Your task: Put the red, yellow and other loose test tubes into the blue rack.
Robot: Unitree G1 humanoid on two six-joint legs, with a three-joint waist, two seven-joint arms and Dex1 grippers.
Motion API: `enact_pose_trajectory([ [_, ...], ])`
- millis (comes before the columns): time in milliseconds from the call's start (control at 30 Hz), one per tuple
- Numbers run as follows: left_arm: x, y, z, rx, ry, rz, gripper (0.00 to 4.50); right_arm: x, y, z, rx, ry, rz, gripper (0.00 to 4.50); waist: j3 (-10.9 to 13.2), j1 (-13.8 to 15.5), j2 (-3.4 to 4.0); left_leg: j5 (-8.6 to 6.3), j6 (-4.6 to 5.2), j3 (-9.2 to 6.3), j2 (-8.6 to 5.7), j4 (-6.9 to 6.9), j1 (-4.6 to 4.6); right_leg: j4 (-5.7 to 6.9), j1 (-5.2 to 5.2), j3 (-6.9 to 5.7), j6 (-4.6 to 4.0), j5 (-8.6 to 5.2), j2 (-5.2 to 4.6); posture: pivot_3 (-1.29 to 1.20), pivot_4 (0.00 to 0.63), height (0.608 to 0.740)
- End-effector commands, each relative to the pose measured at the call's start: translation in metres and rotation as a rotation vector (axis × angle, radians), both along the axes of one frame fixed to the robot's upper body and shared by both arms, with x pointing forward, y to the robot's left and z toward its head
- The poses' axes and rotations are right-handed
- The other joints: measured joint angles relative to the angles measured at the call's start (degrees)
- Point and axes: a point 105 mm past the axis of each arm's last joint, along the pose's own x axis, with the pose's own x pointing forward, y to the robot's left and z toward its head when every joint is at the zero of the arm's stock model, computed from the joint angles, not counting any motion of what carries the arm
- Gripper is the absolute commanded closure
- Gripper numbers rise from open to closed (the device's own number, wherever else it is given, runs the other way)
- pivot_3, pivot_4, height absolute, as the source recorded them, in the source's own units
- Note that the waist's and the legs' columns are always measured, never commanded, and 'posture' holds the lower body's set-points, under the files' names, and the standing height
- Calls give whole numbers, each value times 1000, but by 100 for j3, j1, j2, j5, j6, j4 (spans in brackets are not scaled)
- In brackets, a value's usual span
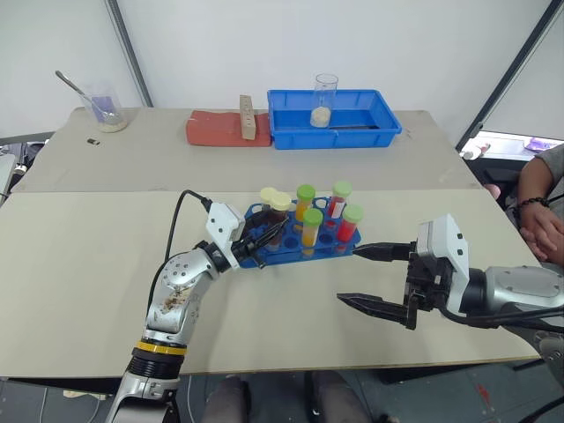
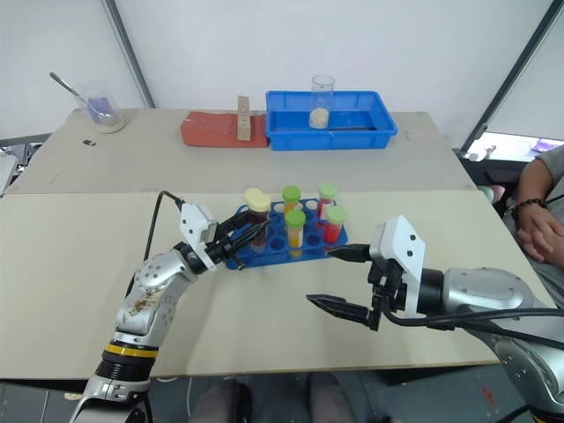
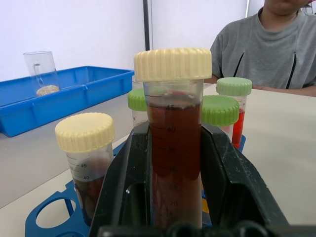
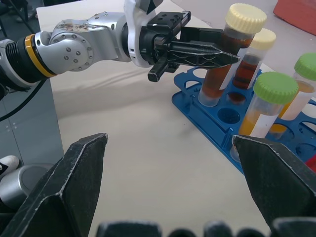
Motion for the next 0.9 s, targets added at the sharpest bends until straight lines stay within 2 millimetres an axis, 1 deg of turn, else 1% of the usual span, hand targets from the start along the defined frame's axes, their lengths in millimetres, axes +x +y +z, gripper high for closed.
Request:
enact_pose_trajectory([
  [33,1,9,0,6,-5,34,3620,-3,4,7,5,-56,13,0,0,-2,0,0,0,0,0,0,0,0,0,0,0,0,0,0,150,705],
  [133,1,11,-1,3,3,44,3620,-2,4,7,10,-63,6,0,0,-4,0,0,0,1,1,0,1,0,0,0,0,0,0,0,150,705],
  [267,-2,8,-3,6,2,34,3620,-1,6,7,15,-69,1,0,0,-8,0,0,0,1,1,-1,2,0,0,0,-1,0,0,0,150,705],
  [500,0,3,-1,1,-28,42,3620,0,6,7,22,-78,-8,0,0,-3,0,0,0,1,1,-2,0,-2,0,0,-1,-1,0,0,150,705],
  [667,0,2,-3,-24,-1,43,3620,1,6,7,23,-78,-10,0,0,-3,0,0,0,1,1,-2,0,-3,0,0,-1,-1,0,0,150,705],
  [900,-5,-5,-5,-12,-14,10,3621,1,7,8,27,-81,-7,0,0,-1,0,0,0,1,1,-8,-4,-8,-4,-1,-3,-2,0,0,150,705],
])
